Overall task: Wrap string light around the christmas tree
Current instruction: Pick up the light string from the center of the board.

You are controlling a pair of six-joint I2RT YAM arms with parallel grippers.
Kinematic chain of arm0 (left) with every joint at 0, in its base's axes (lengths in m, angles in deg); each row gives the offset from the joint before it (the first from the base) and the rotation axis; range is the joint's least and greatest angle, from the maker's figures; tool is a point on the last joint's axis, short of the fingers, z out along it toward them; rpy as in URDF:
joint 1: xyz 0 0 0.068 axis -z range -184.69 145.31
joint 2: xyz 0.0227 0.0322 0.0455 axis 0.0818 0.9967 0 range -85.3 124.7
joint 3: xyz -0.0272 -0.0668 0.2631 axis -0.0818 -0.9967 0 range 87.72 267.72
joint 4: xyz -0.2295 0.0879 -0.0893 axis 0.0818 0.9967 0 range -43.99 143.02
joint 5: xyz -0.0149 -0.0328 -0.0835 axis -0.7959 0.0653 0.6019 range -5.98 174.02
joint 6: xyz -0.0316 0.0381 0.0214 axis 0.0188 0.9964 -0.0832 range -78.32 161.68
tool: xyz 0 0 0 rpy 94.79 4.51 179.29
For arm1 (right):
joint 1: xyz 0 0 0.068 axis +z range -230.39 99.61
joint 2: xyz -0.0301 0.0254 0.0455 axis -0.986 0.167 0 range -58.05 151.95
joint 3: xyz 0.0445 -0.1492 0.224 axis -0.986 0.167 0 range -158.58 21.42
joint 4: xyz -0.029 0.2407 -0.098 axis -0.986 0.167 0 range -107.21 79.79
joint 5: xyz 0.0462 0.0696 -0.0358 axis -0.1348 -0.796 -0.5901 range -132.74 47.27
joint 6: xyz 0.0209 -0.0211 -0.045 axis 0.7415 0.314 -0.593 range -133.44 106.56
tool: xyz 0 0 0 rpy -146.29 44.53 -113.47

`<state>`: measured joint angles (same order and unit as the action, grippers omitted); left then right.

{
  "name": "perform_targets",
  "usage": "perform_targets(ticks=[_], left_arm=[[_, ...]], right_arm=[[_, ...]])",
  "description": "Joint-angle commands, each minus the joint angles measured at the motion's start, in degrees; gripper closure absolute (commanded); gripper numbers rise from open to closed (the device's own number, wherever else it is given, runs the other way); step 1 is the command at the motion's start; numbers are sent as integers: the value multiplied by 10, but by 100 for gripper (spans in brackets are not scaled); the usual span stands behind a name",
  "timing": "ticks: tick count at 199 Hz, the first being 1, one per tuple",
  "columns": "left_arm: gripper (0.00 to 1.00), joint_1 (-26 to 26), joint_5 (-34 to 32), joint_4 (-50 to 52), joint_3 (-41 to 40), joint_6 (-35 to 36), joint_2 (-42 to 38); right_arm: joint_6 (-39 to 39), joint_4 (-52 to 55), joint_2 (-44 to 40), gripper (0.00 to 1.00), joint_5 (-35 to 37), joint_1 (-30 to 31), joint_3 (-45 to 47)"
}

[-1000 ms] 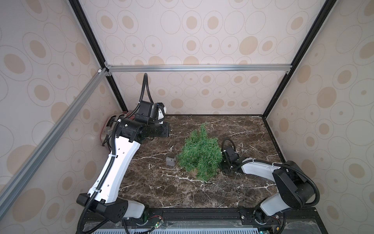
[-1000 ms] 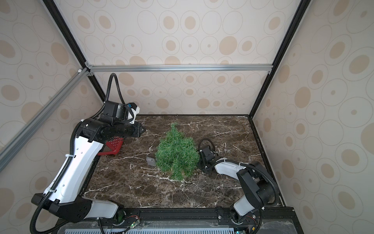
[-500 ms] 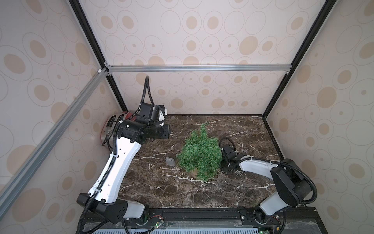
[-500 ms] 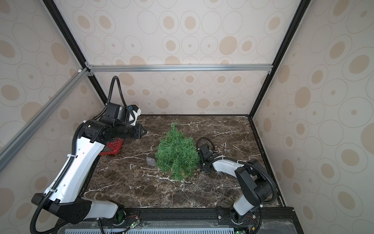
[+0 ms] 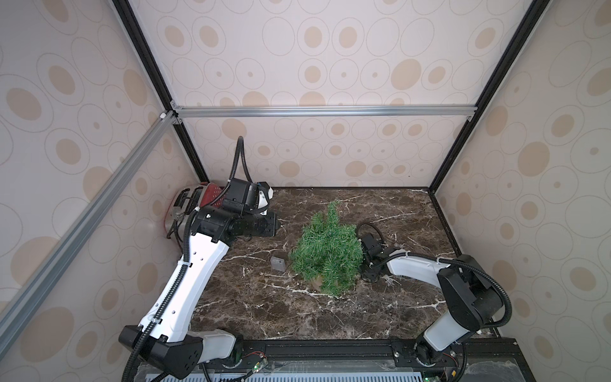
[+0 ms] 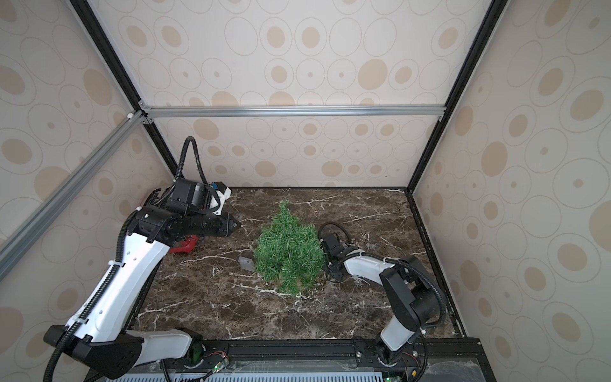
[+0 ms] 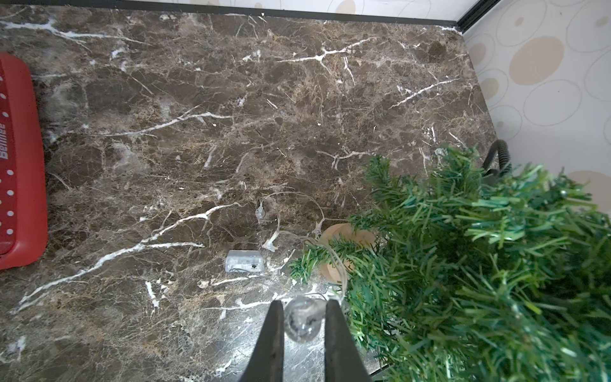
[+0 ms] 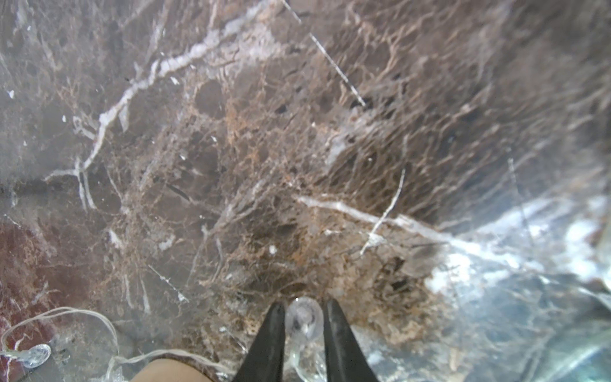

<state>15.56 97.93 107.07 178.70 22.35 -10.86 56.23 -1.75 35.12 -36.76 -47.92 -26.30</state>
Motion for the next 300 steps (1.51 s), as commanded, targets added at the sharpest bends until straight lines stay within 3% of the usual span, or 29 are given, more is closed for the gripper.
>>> perform_targets(ticks=[1, 18, 65, 91, 122, 170, 228, 300], left_arm=[[98, -2, 6, -3, 4, -6, -14], [98, -2, 6, -6, 6, -8, -13], [98, -2, -4, -7, 29, -11, 0], [98, -1, -20, -12, 47, -8, 17], [98, -2, -54, -23, 66, -7, 38], [98, -4, -76, -34, 86, -8, 69], [98, -6, -113, -34, 115, -9, 86], [100, -12, -146, -59, 129, -30, 74]], right_arm=[[18, 43, 26, 79, 6, 3, 13], [26, 34, 14, 86, 3, 3, 20], [12, 71, -76, 89, 53, 2, 14], [-29, 106, -122, 89, 116, -4, -12], [-93, 125, -141, 90, 124, -49, -56], [-196, 132, -125, 89, 109, -100, -163], [-295, 162, -117, 90, 115, -103, -347], [-367, 186, -177, 90, 72, -103, -474]])
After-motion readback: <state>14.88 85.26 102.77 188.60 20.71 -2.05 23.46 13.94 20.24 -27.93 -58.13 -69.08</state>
